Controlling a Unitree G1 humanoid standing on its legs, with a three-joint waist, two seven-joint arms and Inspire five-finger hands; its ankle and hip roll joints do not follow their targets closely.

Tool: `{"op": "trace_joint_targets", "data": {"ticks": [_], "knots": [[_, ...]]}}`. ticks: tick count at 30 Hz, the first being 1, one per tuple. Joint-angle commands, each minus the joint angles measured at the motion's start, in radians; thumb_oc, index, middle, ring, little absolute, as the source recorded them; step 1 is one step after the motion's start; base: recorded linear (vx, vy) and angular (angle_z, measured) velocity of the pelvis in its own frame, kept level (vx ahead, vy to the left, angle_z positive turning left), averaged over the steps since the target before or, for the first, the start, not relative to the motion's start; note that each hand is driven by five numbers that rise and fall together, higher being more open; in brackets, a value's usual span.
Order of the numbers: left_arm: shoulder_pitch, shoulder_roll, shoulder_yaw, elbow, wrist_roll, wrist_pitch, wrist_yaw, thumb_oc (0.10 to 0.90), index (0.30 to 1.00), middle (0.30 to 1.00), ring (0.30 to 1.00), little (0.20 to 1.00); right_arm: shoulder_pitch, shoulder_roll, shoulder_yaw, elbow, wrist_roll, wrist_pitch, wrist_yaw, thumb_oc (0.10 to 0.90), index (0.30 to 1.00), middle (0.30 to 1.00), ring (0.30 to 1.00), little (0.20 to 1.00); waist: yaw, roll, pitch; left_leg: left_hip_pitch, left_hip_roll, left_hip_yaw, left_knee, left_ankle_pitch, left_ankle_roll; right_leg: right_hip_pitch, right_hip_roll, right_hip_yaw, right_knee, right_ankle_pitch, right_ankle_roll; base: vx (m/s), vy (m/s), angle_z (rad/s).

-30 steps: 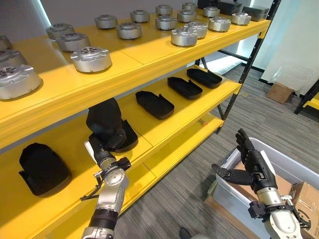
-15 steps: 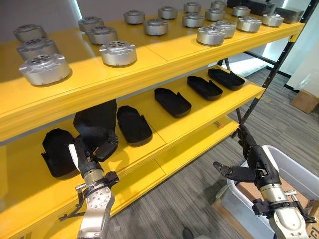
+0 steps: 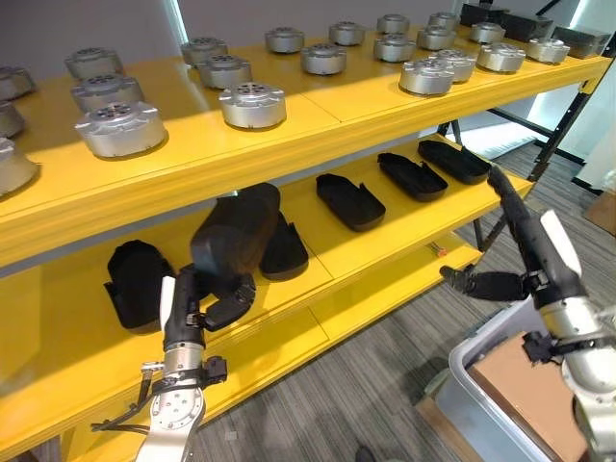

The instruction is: Move parts from the plastic box to the shelf.

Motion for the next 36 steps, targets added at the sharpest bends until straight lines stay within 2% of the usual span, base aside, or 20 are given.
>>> {"op": "trace_joint_targets", "data": {"ticks": [1,3,7,13,14,31,36], "knots": [[-0.096,0.094,0.038,-0.146,-0.062,-0.158,-0.036,0.400,0.300,0.300,0.300,0.300,-0.117,0.016,-0.030,-0.031,0.019,-0.080,-0.047,0.900,1.000,1.000,1.000,1.000,0.036,-0.035,-0.057,0.098,-0.036,0.002,-0.002,-0.107,0.011,-0.014,0.061,-0.016,0.003,0.009,0.000,-0.04,0.000,0.17],[-0.073,0.122,0.035,-0.165,-0.061,-0.155,-0.067,0.400,0.300,0.300,0.300,0.300,-0.164,-0.049,-0.011,-0.028,0.017,-0.067,-0.035,0.900,1.000,1.000,1.000,1.000,0.054,-0.040,-0.056,0.095,-0.036,-0.005,-0.002,-0.102,0.010,-0.014,0.062,-0.024,0.000,0.009,0.000,-0.03,-0.003,0.09],[-0.048,0.134,0.045,-0.180,-0.094,-0.153,-0.089,0.400,0.300,0.300,0.300,0.300,-0.229,-0.115,0.046,-0.001,0.018,-0.051,-0.019,0.900,1.000,1.000,1.000,1.000,0.072,-0.043,-0.049,0.090,-0.037,-0.015,-0.002,-0.095,0.008,-0.010,0.058,-0.035,-0.001,0.008,-0.004,-0.03,0.002,0.12],[-0.014,0.130,0.065,-0.181,-0.121,-0.140,-0.104,0.400,0.300,0.300,0.300,0.300,-0.265,-0.140,0.127,0.021,0.058,-0.020,0.034,0.900,1.000,1.000,1.000,1.000,0.091,-0.043,-0.037,0.087,-0.038,-0.025,-0.002,-0.088,0.007,-0.004,0.057,-0.049,-0.002,0.005,-0.008,-0.02,-0.001,0.12],[0.001,0.124,0.077,-0.171,-0.129,-0.132,-0.097,0.400,0.300,0.300,0.300,0.300,-0.283,-0.145,0.162,0.034,0.069,-0.007,0.050,0.900,1.000,1.000,1.000,1.000,0.104,-0.045,-0.029,0.086,-0.039,-0.028,-0.002,-0.085,0.008,-0.005,0.058,-0.054,-0.002,0.004,-0.010,-0.01,-0.003,0.09],[0.050,0.101,0.134,-0.165,-0.138,-0.114,-0.072,0.400,0.300,0.300,0.300,0.300,-0.263,-0.065,0.196,0.113,0.056,0.032,0.035,0.900,1.000,1.000,1.000,1.000,0.147,-0.043,0.027,0.061,-0.045,-0.062,-0.002,-0.075,0.012,-0.006,0.048,-0.093,-0.002,0.000,-0.012,0.00,0.003,0.08],[0.049,0.110,0.134,-0.163,-0.163,-0.113,-0.072,0.400,0.300,0.300,0.300,0.300,-0.310,-0.047,0.244,0.169,0.081,0.050,0.026,0.900,1.000,1.000,1.000,1.000,0.158,-0.040,0.051,0.051,-0.045,-0.068,-0.001,-0.071,0.012,-0.015,0.046,-0.096,-0.002,0.002,-0.013,-0.01,-0.004,0.01]]}}
